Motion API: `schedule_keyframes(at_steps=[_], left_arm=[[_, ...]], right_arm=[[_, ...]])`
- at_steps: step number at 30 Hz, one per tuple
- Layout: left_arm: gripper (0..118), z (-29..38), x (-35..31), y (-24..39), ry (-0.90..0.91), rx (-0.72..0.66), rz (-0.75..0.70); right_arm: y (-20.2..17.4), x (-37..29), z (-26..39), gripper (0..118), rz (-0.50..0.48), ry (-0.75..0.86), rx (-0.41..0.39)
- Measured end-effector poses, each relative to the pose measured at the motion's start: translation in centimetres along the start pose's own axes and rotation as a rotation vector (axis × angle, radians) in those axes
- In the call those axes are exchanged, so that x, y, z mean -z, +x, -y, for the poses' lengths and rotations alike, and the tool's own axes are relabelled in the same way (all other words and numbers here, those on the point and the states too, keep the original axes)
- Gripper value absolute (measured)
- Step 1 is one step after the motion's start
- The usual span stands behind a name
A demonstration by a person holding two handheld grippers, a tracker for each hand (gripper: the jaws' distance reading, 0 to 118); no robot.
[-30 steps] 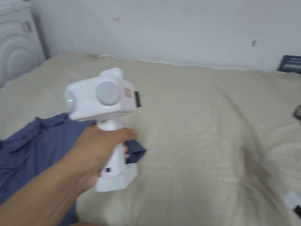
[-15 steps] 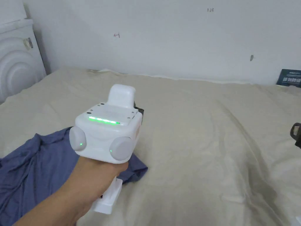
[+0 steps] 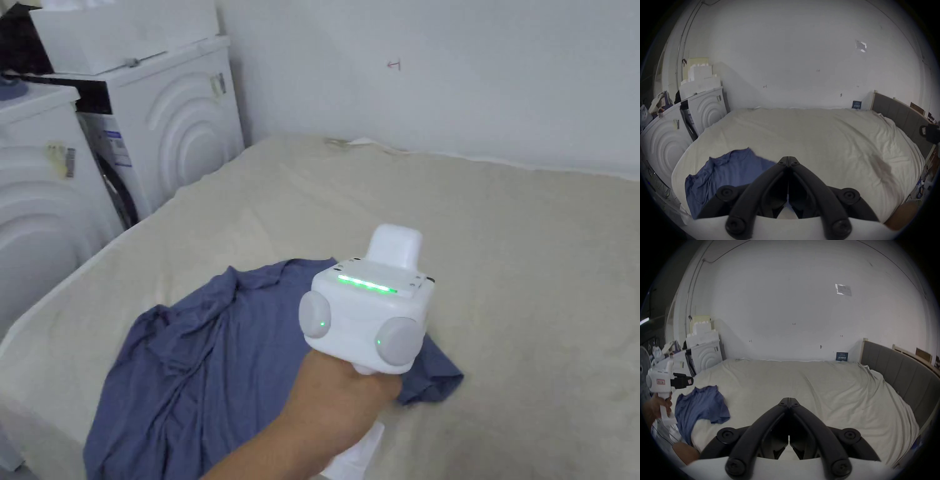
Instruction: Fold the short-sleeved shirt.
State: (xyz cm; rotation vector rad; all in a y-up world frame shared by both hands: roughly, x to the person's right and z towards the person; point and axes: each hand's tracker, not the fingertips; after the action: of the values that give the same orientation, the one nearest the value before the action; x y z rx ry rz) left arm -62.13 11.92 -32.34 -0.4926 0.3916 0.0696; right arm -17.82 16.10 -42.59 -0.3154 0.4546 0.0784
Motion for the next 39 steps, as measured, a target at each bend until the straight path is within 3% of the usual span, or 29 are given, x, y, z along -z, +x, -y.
schedule_keyframes(at_steps=[12,16,24,26,28,31,32,34,35,37,39], left_arm=[[0,10.5,2.7,-19.3,-0.291,-0.039,-0.261],[0,12.6,5.8,-22.8,-0.390,0.005,-0.282],[1,12.4,10.7,-25.7,-0.522,-0.124,-0.198],[14,12.1,11.3,-26.1,-0.530,-0.138,-0.180],[18,11.8,11.9,-26.6,-0.540,-0.191,-0.138],[41,10.6,11.9,-26.5,-0.557,-0.207,-0.128],[53,10.1,11.9,-26.2,-0.578,-0.188,-0.149],[92,9.8,12.4,-25.7,-0.646,-0.103,-0.132],[100,10.1,12.6,-25.8,-0.642,-0.102,-0.138],[101,10.5,13.5,-25.8,-0.680,-0.039,-0.252],[101,10.5,13.2,-26.6,-0.649,-0.100,-0.224]], right_arm=[[-6.2,6.3,3.3,0,-0.103,-0.148,0.011],[-7.5,7.2,3.5,0,-0.116,-0.157,-0.003],[-7.9,7.9,3.4,0,-0.102,-0.185,-0.008],[-7.8,8.0,3.4,0,-0.097,-0.188,-0.002],[-7.8,8.0,3.4,0,-0.096,-0.192,0.001],[-7.7,8.2,3.6,0,-0.090,-0.198,0.003],[-7.6,8.2,3.7,0,-0.090,-0.200,0.003],[-7.4,8.4,3.8,0,-0.088,-0.201,0.008],[-7.3,8.5,3.9,0,-0.089,-0.204,0.011],[-7.3,8.6,4.0,0,-0.094,-0.210,0.019],[-7.6,8.6,4.1,0,-0.098,-0.212,0.023]])
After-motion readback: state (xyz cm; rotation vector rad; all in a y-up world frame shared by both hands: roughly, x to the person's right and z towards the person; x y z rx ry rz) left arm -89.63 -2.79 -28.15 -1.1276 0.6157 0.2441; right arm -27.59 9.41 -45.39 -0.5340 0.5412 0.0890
